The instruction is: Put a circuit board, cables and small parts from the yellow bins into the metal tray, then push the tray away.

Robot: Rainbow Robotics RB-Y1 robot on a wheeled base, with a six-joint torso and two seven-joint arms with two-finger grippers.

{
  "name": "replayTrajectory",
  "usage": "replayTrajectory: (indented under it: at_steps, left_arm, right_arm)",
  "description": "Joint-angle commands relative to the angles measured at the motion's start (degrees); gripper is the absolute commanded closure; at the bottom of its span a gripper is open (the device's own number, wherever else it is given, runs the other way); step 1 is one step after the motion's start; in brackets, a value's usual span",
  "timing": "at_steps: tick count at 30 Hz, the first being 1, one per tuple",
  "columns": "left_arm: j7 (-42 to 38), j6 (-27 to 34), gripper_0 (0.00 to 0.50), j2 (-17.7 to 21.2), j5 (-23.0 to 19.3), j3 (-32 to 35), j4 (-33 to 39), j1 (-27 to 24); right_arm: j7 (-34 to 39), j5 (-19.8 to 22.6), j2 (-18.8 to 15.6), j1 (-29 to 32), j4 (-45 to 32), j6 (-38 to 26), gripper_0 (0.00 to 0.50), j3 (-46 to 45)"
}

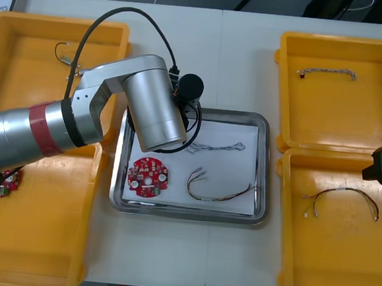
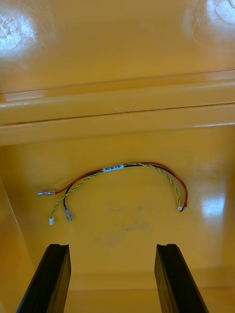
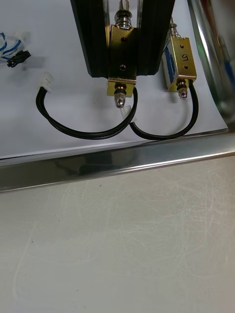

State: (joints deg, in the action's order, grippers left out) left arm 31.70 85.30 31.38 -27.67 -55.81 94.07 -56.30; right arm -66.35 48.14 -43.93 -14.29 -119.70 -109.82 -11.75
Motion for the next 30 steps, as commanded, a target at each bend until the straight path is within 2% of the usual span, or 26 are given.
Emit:
replayTrajectory:
  at_steps: [1, 5, 6, 8, 9, 11, 13, 21, 30]
  left_arm:
    - [-3.75, -0.57, 0.5, -1.23, 0.95, -0.71, 0.5, -0.22]
    - [-3.75, -0.57, 0.5, -1.14, 1.13, -0.71, 0.5, -0.04]
    - [-3.75, -0.57, 0.483, -1.23, 1.13, -0.71, 0.5, 0.05]
    - [-3.75, -0.57, 0.285, -1.14, 1.3, -0.71, 0.41, 0.13]
    - [-3.75, -0.57, 0.238, -1.14, 1.39, -0.71, 0.5, 0.13]
    - [-3.84, -0.57, 0.062, -1.14, 1.39, -0.71, 0.5, 0.13]
    - [-3.93, -0.57, 0.0, -1.23, 1.3, -0.71, 0.5, 0.13]
    - [-4.19, 1.28, 0.0, -0.97, 1.21, 0.17, 2.7, 0.05]
    - [-2.0, 11.82, 0.0, 1.32, -4.76, 8.52, 11.31, 0.05]
  right_arm:
    - [-1.5, 0.46, -2.3, 0.58, -0.54, -0.18, 0.0, -1.43]
    - [-1.5, 0.46, -2.3, 0.58, -0.54, -0.18, 0.0, -1.43]
    - [-1.5, 0.46, -2.3, 0.58, -0.54, -0.18, 0.0, -1.43]
    - [-1.5, 0.46, -2.3, 0.58, -0.54, -0.18, 0.0, -1.43]
    - [-1.5, 0.46, -2.3, 0.58, -0.54, -0.18, 0.0, -1.43]
    - [-1.5, 0.46, -2.3, 0.58, -0.54, -0.18, 0.0, -1.43]
    - [-1.5, 0.46, -2.3, 0.58, -0.54, -0.18, 0.0, -1.43]
    - [-1.5, 0.46, -2.3, 0.58, -0.54, -0.18, 0.0, -1.43]
    - [-1.5, 0.46, -2.3, 0.58, -0.54, -0.18, 0.0, -1.43]
